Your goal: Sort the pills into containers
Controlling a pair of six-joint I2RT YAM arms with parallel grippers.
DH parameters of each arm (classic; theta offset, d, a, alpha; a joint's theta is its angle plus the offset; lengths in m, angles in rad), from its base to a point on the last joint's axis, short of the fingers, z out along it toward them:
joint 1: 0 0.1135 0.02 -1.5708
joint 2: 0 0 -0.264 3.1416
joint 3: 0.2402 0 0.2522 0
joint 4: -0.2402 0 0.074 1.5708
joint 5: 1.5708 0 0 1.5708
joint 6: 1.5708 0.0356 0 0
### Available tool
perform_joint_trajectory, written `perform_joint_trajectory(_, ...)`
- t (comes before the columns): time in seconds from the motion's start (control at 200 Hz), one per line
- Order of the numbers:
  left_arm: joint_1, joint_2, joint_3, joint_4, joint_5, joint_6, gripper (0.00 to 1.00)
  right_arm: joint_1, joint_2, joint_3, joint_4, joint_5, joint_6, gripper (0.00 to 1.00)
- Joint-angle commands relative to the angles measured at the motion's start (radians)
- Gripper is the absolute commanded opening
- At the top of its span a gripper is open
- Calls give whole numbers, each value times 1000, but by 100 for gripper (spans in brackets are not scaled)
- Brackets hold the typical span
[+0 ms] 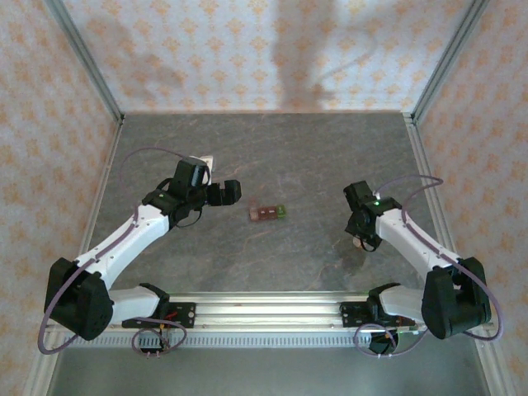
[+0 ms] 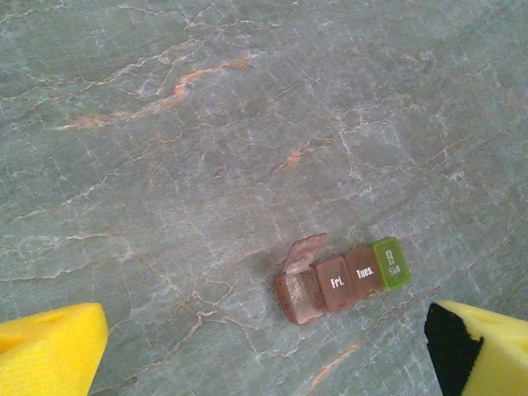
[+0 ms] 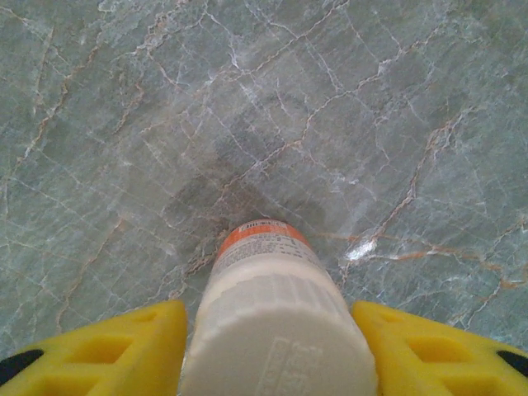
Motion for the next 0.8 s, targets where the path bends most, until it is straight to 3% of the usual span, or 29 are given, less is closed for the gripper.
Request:
perform_joint_trajectory(0.0, 7, -6, 1, 20, 15, -13, 100, -6, -6, -25, 13, 7, -15, 52)
perform_joint_trajectory(0.3, 7, -4, -2, 18, 21, -17, 100, -6, 17, -27, 28, 0, -52, 53)
perform_joint_trajectory(0.541, 7, 3, -9, 23, 40, -4, 100, -7, 10, 9, 27, -8, -107, 35)
perform_joint_trajectory(0.796, 9, 28, -21, 80, 105, 27, 100, -7, 11, 164, 22, -186, -214, 30)
